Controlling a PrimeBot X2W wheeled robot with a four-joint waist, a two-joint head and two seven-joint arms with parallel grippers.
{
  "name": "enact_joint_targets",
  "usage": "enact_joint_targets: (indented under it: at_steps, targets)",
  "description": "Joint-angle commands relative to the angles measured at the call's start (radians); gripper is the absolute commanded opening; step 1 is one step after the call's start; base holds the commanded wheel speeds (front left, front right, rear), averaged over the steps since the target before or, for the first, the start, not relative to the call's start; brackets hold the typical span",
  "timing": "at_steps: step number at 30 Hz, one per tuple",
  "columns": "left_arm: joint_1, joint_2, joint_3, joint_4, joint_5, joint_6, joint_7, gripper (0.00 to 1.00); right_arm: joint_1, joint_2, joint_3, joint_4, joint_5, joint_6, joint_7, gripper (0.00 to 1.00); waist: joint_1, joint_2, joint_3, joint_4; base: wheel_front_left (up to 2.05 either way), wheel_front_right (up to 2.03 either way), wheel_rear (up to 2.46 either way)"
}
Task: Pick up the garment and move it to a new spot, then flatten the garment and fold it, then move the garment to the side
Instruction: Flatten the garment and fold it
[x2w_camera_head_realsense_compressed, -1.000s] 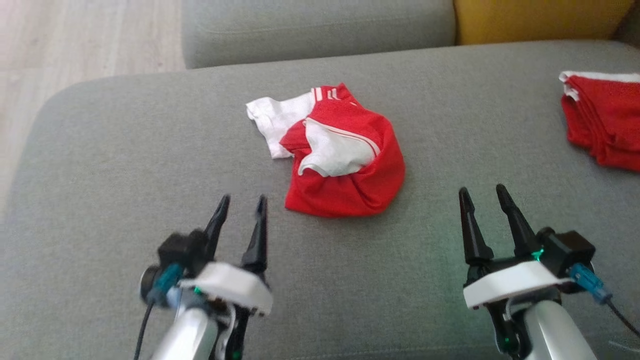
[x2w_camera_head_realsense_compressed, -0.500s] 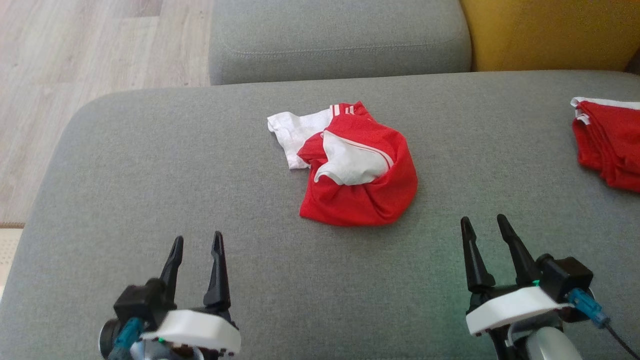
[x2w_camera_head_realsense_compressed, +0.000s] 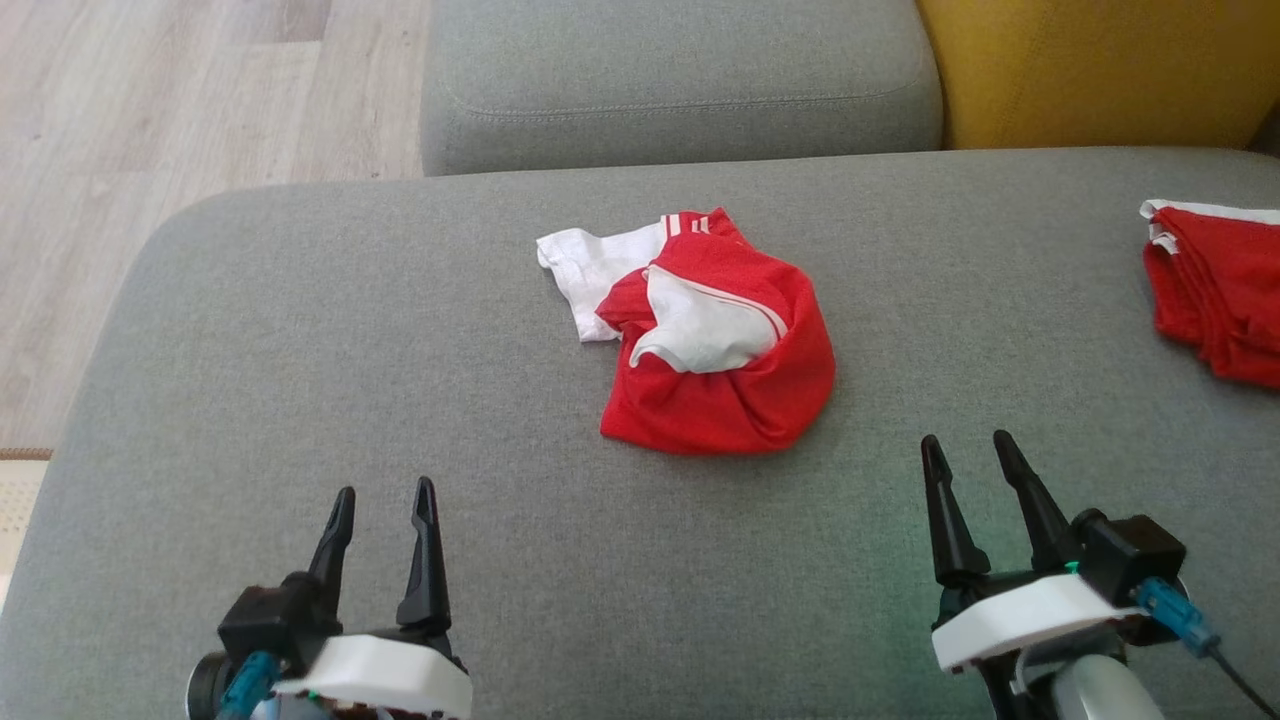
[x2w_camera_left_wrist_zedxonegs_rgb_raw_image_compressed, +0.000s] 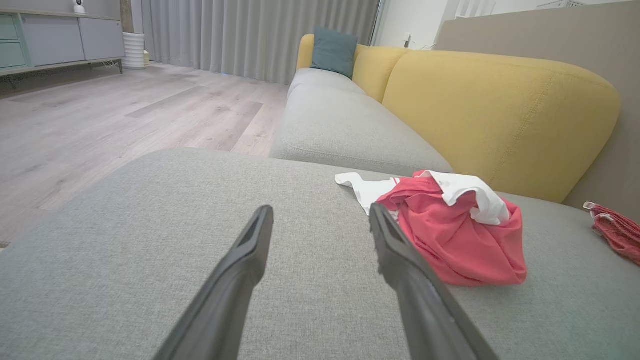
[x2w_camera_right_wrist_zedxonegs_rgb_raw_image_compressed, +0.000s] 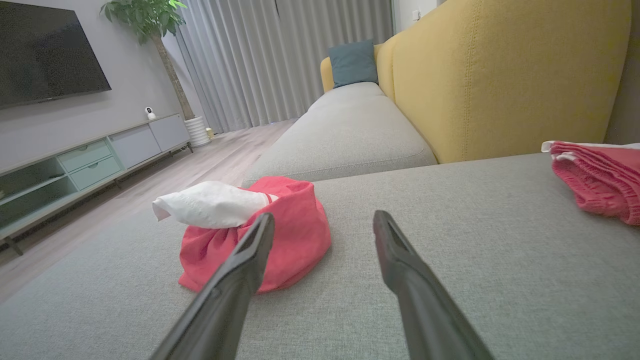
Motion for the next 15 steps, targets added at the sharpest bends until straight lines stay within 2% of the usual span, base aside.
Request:
enact_joint_targets:
  at_steps: [1, 15]
  targets:
    - [-0.030, -0.005, 0.042, -0.038, 0.014, -0.007, -0.012, 1.00, -0.027, -0.003, 0.022, -0.036, -0.004, 0.007, -0.001, 1.00, 0.0000, -0.0001, 0.000, -0.001, 0.00, 0.00, 0.00]
    - [-0.032, -0.020, 0.050, -0.020, 0.027, -0.022, -0.012, 1.00, -0.047, -0.003, 0.037, -0.032, -0.029, 0.007, 0.001, 1.00, 0.0000, -0.0001, 0.004, 0.004, 0.00, 0.00, 0.00]
